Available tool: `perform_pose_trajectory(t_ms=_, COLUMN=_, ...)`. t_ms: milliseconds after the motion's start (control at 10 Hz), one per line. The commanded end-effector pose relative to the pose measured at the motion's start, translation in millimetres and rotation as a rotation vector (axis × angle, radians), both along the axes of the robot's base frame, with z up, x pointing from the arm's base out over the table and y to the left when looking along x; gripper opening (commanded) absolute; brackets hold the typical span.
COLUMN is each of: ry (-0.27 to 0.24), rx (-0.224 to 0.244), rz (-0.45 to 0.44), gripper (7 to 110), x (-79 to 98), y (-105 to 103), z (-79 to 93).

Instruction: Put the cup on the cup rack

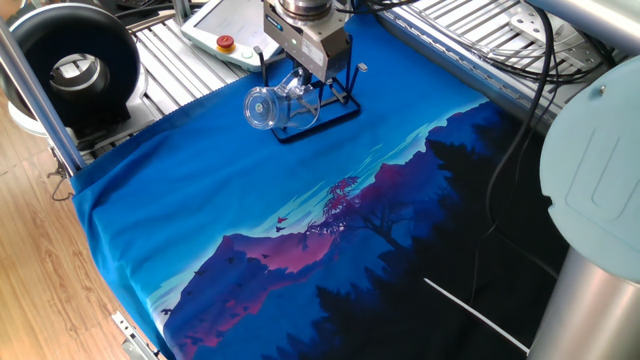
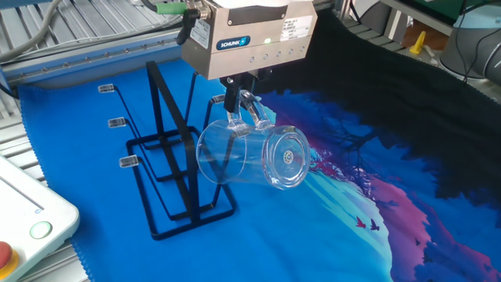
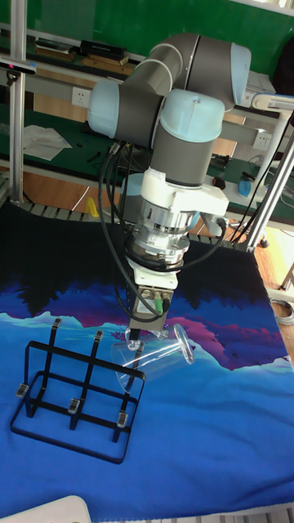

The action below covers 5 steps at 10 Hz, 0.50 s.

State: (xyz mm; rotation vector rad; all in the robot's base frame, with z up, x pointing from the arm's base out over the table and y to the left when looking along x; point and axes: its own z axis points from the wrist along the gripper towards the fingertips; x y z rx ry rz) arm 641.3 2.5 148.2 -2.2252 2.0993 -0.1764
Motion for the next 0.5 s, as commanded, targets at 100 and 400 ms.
perform_pose_trajectory(t_ms=100, ry=-0.004, rx=0.023, rz=-0.030, gripper=7, x=0.9, y=3.7, z=1.2)
perform_pose_trajectory(t_ms=400, ry=-0.005, rx=0.038, rz=-0.048, gripper=7, x=1.3, y=6.7, z=1.2)
